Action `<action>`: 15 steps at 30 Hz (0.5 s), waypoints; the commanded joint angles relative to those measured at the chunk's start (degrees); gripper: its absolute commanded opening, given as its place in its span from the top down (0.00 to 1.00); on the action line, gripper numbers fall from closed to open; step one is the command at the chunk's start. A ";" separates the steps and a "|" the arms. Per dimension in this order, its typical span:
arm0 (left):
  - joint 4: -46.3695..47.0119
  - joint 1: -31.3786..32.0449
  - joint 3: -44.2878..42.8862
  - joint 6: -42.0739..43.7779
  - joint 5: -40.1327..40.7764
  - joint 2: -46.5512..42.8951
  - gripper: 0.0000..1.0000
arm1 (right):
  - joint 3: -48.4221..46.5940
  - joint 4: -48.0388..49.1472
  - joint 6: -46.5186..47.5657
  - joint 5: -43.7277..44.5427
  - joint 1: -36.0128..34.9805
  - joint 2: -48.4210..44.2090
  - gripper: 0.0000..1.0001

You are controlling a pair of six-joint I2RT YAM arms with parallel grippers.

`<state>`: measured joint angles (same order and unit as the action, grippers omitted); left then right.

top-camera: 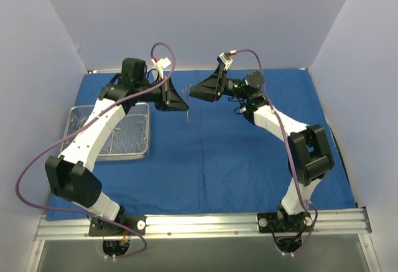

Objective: Open and lay out the surgical kit
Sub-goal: Place the medical item in the surgical kit.

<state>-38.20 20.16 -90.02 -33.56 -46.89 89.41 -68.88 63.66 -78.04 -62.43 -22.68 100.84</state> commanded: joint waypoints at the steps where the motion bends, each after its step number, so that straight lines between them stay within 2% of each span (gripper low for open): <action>1: 4.97 0.32 -0.95 -0.28 -3.38 -2.39 0.98 | -1.08 1.67 2.43 -1.03 -0.96 -3.18 0.30; 2: 5.49 0.40 -0.86 -0.71 -3.55 -2.39 0.98 | -1.34 -2.79 4.28 -1.02 -1.23 -3.54 0.31; 5: 6.64 0.84 -0.86 -1.33 -4.61 -2.22 0.98 | -1.78 -8.00 8.60 -0.32 -2.37 -4.07 0.34; 12: 8.92 1.11 -0.34 -2.65 -6.19 -2.83 0.98 | -1.87 -6.97 8.26 -0.06 -2.99 -3.54 0.43; 13: 9.10 1.19 -0.25 -2.82 -6.54 -2.75 0.98 | -2.22 -6.71 8.17 -0.06 -3.25 -3.11 0.49; 15: 9.80 1.28 0.19 -3.09 -6.89 -3.18 0.98 | -2.48 -5.92 7.56 -0.41 -3.43 -2.58 0.55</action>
<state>-33.30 20.97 -89.78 -35.94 -50.89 89.10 -68.97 54.89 -71.29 -62.00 -25.54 100.47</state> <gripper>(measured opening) 0.193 0.478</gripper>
